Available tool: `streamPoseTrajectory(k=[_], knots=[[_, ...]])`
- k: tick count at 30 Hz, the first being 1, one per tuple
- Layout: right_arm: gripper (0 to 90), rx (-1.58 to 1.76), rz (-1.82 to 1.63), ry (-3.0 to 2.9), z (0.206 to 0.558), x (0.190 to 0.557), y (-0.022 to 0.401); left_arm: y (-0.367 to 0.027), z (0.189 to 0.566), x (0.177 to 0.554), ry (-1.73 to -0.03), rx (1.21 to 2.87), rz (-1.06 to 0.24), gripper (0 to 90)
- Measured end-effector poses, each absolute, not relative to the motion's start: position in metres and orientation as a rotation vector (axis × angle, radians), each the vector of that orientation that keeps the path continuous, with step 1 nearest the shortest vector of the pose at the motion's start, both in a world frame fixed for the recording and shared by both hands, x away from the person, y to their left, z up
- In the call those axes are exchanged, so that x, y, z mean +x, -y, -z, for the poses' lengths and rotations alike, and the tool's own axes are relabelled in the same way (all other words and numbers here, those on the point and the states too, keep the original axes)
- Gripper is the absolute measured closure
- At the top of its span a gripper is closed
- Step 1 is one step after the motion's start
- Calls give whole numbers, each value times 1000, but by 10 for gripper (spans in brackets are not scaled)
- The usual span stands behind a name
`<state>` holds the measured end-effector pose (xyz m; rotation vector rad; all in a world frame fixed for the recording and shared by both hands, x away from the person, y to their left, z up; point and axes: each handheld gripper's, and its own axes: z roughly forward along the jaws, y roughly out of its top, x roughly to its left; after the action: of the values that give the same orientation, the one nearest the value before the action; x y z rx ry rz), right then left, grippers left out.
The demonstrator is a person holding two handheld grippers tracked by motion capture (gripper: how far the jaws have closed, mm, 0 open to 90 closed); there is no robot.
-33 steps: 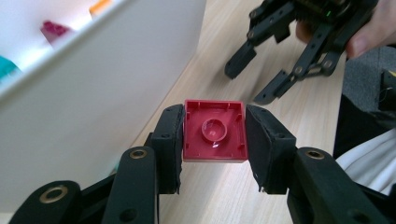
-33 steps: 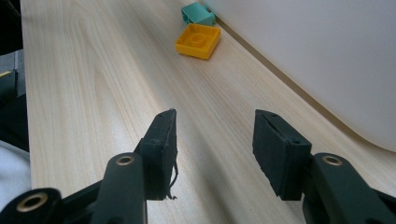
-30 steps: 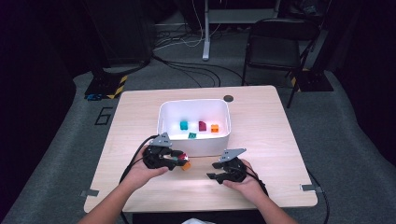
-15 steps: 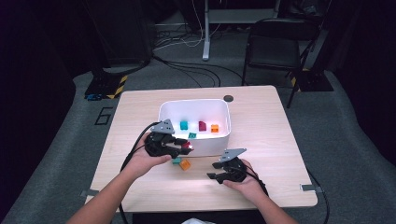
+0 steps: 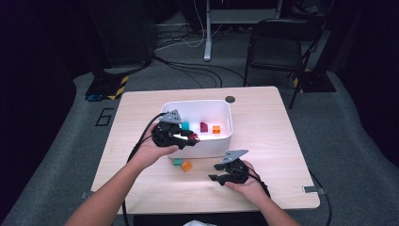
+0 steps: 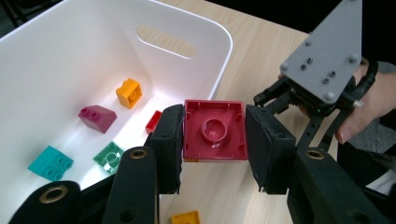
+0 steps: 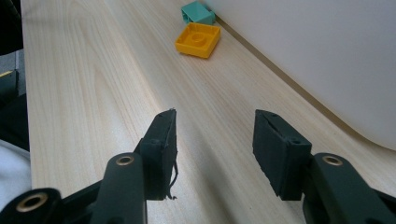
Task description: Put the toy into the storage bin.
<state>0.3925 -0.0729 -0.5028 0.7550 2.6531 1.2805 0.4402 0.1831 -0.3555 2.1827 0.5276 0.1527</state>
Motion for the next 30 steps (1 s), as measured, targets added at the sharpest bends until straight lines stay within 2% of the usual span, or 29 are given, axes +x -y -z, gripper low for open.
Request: streamPoseTrajectory(k=[10, 30], knots=[[493, 749, -1283, -2657, 503, 393, 73, -177, 347, 464, -552, 2172, -172, 583], [493, 747, -1277, -2663, 504, 393, 72, -165, 356, 514, -652, 2136, -232, 583]])
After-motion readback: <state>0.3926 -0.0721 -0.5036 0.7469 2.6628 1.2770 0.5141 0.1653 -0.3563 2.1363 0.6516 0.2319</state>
